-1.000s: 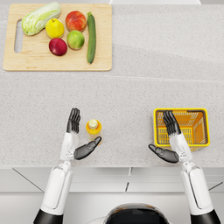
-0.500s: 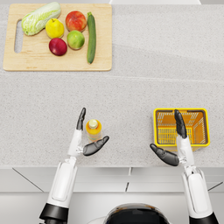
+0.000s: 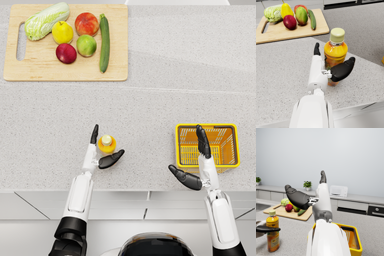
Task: Pick up the lemon tea and place it into the yellow basket
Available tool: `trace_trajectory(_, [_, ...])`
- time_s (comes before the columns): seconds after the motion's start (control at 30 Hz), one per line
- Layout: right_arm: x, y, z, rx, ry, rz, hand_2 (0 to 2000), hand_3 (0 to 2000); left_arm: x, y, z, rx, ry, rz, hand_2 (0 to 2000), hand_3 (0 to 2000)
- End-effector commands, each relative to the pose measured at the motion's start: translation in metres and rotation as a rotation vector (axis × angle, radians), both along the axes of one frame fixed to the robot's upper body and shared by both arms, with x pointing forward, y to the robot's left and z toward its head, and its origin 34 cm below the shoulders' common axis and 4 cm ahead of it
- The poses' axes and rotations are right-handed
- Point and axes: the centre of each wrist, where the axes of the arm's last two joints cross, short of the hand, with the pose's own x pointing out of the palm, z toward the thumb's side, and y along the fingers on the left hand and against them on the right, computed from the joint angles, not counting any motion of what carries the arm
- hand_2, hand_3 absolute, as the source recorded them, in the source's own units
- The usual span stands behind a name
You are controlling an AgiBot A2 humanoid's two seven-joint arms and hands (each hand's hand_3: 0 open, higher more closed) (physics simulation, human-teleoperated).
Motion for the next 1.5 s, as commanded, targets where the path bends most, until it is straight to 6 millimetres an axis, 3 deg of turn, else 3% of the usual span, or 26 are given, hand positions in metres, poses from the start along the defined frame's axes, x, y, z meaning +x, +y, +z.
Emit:
trace_trajectory(0.03, [0.002, 0.001, 0.001, 0.006, -0.003, 0.001, 0, 0, 0.009, -0.003, -0.003, 0.0, 0.031, 0.011, 1361, 327])
trace_trajectory(0.07, [0.003, 0.001, 0.001, 0.01, -0.003, -0.001, 0, 0, 0.008, -0.003, -0.004, -0.006, 0.033, 0.004, 2000, 653])
trace_trajectory(0.2, [0.004, 0.003, -0.001, 0.018, 0.006, 0.003, 0, 0, 0.004, -0.002, 0.013, -0.048, -0.046, -0.027, 2000, 1960])
trace_trajectory(0.23, [0.004, 0.004, -0.002, 0.018, 0.01, 0.006, 0, 0, 0.001, -0.003, 0.026, -0.064, -0.105, -0.034, 2000, 2000])
trace_trajectory(0.33, [0.007, 0.016, -0.013, 0.012, 0.056, 0.046, 0, 0, -0.008, -0.013, 0.09, -0.119, -0.35, -0.103, 2000, 2000])
trace_trajectory(0.43, [0.011, 0.039, -0.025, 0.004, 0.108, 0.117, 0, 0, -0.016, -0.035, 0.16, -0.18, -0.598, -0.198, 2000, 2000])
trace_trajectory(0.5, [0.016, 0.048, -0.027, -0.027, 0.107, 0.119, 0, 0, -0.022, -0.052, 0.183, -0.211, -0.681, -0.253, 2000, 2000])
trace_trajectory(0.63, [0.028, 0.068, -0.029, -0.134, 0.076, 0.1, 0, 0, -0.035, -0.086, 0.195, -0.241, -0.722, -0.386, 2000, 2000])
trace_trajectory(0.77, [0.041, 0.09, -0.027, -0.159, 0.072, 0.126, 0, 0, -0.056, -0.121, 0.194, -0.256, -0.721, -0.539, 2000, 2000])
trace_trajectory(0.93, [0.046, 0.102, -0.015, -0.199, 0.029, 0.206, 0, 0, -0.062, -0.133, 0.185, -0.215, -0.693, -0.589, 2000, 2000])
trace_trajectory(0.97, [0.045, 0.1, -0.016, -0.213, 0.03, 0.215, 1361, 327, -0.061, -0.132, 0.183, -0.203, -0.691, -0.585, 2000, 2000])
trace_trajectory(1.0, [0.044, 0.099, -0.017, -0.275, 0.027, 0.314, 2000, 653, -0.06, -0.131, 0.182, -0.195, -0.692, -0.581, 2000, 2000])
trace_trajectory(1.1, [0.042, 0.099, -0.014, -0.331, 0.013, 0.396, 2000, 1633, -0.057, -0.126, 0.176, -0.166, -0.675, -0.583, 2000, 2000])
trace_trajectory(1.13, [0.042, 0.098, -0.013, -0.342, 0.01, 0.405, 2000, 1960, -0.056, -0.123, 0.173, -0.148, -0.665, -0.599, 639, 1673])
trace_trajectory(1.17, [0.042, 0.096, -0.011, -0.348, 0.004, 0.407, 2000, 2000, -0.054, -0.12, 0.171, -0.14, -0.658, -0.576, 0, 1347])
trace_trajectory(1.3, [0.054, 0.068, 0.018, -0.285, -0.058, 0.289, 2000, 2000, -0.056, -0.092, 0.181, -0.131, -0.709, -0.472, 0, 40])
trace_trajectory(1.4, [0.061, 0.017, 0.038, -0.159, -0.113, 0.04, 2000, 2000, -0.059, -0.043, 0.197, -0.129, -0.787, -0.278, 0, 0])
trace_trajectory(1.5, [0.063, -0.026, 0.037, -0.091, -0.103, -0.122, 2000, 2000, -0.053, 0.004, 0.204, -0.127, -0.817, -0.07, 0, 0])
